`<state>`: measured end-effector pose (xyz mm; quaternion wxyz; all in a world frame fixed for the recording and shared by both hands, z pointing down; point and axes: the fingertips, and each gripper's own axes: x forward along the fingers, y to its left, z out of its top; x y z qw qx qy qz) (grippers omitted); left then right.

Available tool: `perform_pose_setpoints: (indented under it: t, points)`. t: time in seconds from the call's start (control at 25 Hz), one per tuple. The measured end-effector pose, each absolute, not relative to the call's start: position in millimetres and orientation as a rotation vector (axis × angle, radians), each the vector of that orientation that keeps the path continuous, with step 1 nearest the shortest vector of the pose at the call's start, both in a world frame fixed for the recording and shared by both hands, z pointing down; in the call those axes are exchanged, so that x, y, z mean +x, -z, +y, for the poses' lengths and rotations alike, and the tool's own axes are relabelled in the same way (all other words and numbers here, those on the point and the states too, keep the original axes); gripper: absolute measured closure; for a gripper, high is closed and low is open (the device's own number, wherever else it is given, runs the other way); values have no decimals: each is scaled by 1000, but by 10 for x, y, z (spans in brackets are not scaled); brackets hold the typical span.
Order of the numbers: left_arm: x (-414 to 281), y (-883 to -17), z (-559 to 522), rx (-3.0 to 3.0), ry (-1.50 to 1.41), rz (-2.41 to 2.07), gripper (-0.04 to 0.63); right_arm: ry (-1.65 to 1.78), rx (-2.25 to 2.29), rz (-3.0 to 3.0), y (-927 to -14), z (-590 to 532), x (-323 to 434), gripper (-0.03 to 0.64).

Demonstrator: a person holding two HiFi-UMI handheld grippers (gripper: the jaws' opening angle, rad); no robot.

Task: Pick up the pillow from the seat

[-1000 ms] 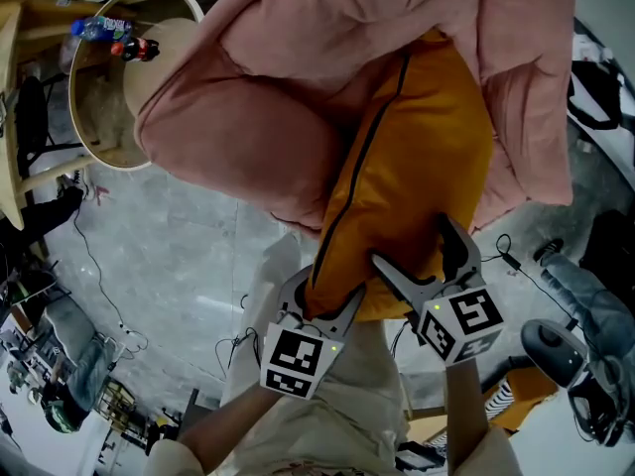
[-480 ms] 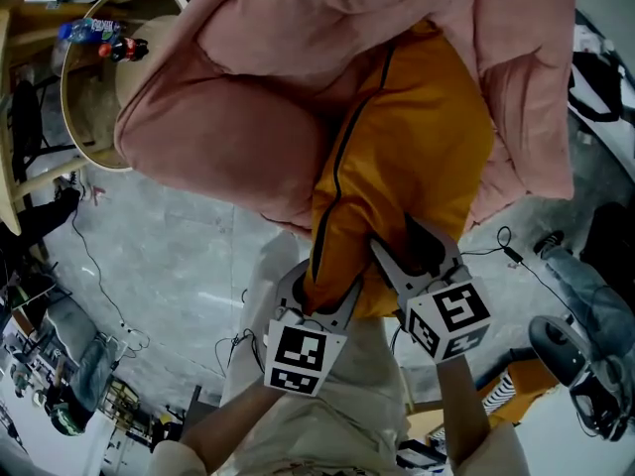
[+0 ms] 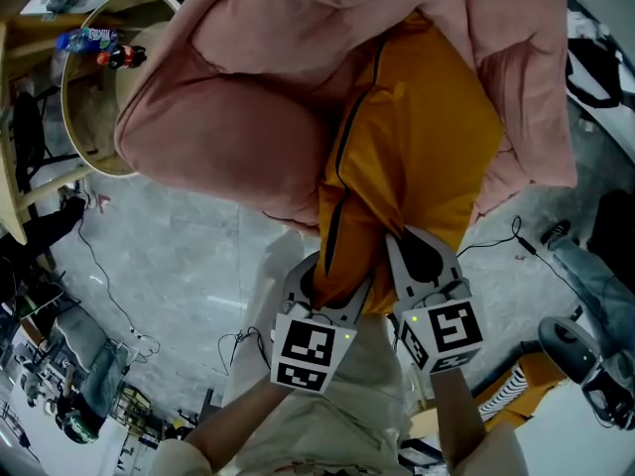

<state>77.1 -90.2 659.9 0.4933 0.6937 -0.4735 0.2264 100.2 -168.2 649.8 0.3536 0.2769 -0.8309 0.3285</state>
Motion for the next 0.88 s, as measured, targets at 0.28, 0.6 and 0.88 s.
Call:
perform_pose_setpoints:
  t: [0.28, 0.6, 0.88]
  points:
    - [822, -6469, -944, 1722, -534, -1138, 337, -762, 789, -2182, -6324, -1727, 1045, 581]
    - [794, -6282, -871, 1779, -540, -1126, 337, -773, 872, -2205, -6116, -1645, 1056, 581]
    - [755, -6039, -907, 1867, -569, -1139, 358, -778, 962, -2240, -5848, -1635, 1085, 581]
